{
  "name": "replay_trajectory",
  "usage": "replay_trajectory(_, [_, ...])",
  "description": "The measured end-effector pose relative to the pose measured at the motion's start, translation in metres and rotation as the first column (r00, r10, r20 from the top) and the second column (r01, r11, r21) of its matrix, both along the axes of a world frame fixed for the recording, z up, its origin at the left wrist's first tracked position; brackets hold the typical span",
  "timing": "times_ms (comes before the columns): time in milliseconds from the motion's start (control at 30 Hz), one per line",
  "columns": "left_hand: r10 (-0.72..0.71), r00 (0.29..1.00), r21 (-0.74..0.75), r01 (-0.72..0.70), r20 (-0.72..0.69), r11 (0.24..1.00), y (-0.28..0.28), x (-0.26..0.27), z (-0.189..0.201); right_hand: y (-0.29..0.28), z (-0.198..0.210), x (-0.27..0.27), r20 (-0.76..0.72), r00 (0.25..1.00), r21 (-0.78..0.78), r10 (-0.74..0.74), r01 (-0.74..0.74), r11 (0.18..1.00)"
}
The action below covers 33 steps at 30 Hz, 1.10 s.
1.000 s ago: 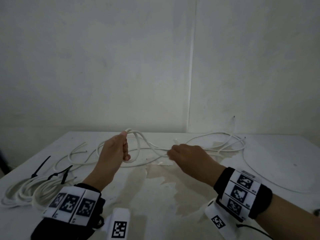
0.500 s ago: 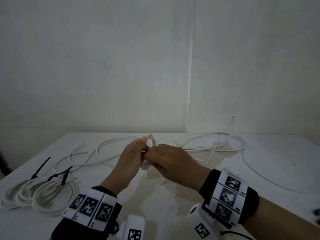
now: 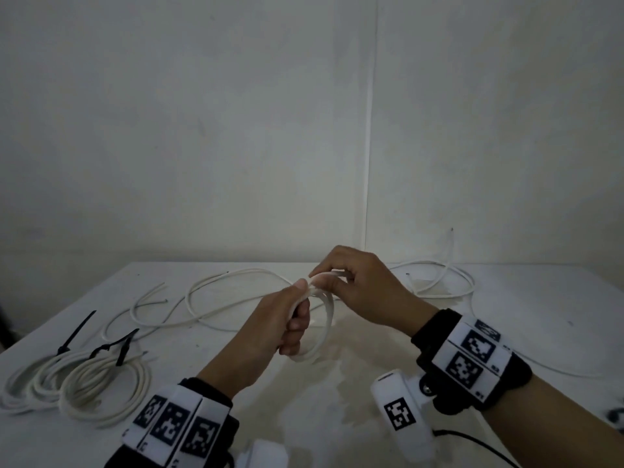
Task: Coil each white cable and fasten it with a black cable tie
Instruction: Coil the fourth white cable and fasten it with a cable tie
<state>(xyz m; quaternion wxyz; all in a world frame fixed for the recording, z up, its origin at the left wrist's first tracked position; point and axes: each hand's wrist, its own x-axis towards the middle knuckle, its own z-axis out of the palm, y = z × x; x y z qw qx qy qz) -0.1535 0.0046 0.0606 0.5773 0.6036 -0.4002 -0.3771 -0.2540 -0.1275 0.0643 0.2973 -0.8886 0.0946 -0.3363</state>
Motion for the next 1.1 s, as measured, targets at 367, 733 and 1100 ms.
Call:
replay_trajectory(367, [-0.008,0.997,-0.065,0.002,-0.078,0.998,-0.002,0.007,0.008,0.010,0.009,-0.005,-0.095,0.987,0.351,0.132,-0.091,0.932])
replay_trajectory(733, [0.045,0.995,-0.070,-0.051,-0.090,0.996,-0.006,-0.003,0.006,0.010,0.013,-0.008,-0.065,0.992,0.331,0.106,-0.079,0.940])
replay_trajectory(1100, [0.103,0.980,-0.153,-0.130,-0.173,0.980,-0.012,-0.005,0.010,0.001,0.003,-0.013,0.042,0.996,0.274,0.082,-0.091,0.958])
